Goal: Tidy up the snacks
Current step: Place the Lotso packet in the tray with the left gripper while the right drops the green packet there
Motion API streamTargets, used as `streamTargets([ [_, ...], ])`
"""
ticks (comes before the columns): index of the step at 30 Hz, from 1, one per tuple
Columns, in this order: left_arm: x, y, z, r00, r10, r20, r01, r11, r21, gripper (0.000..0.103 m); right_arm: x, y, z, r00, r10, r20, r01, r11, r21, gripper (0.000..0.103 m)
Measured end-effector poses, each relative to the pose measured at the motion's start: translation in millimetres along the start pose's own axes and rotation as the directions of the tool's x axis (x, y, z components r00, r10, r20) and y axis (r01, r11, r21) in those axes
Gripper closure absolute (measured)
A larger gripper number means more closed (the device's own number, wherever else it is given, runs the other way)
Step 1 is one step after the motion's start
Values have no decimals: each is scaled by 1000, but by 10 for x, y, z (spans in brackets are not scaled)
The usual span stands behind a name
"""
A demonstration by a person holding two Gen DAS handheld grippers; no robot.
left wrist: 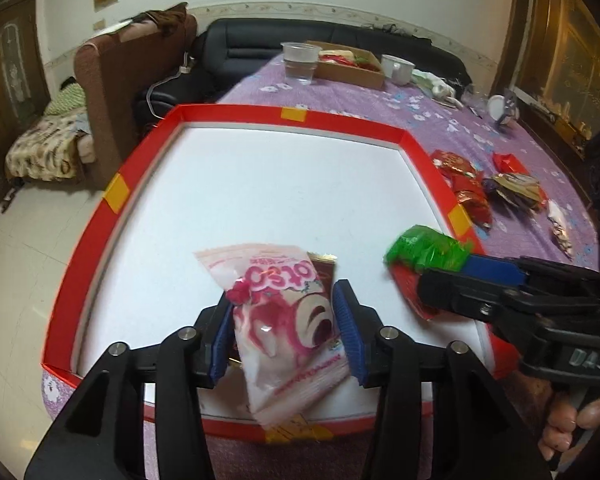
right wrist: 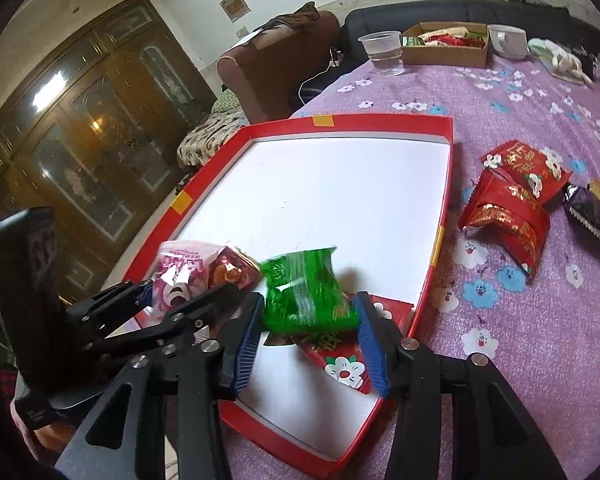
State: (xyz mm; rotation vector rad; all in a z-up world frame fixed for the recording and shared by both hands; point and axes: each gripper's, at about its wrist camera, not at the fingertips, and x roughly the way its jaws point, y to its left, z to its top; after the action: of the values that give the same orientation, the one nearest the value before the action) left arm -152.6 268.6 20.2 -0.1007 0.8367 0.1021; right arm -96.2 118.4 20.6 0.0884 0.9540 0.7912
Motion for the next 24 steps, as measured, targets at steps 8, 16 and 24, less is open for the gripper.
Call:
streamTargets([
  [8, 66, -25, -121, 993, 102, 53, -104, 994, 39, 9, -58, -3, -74, 996, 68, 49, -65, 997, -47, 39],
  [16, 67, -9, -139, 991, 121, 53, -123, 992, 25, 0, -146, -49, -149, 975, 209, 75, -205, 977, -53, 27],
  [24, 58, -23, -155, 987, 146, 70, -147, 989, 13, 0, -235, -62, -204, 968, 231, 96, -228, 973, -42, 26],
])
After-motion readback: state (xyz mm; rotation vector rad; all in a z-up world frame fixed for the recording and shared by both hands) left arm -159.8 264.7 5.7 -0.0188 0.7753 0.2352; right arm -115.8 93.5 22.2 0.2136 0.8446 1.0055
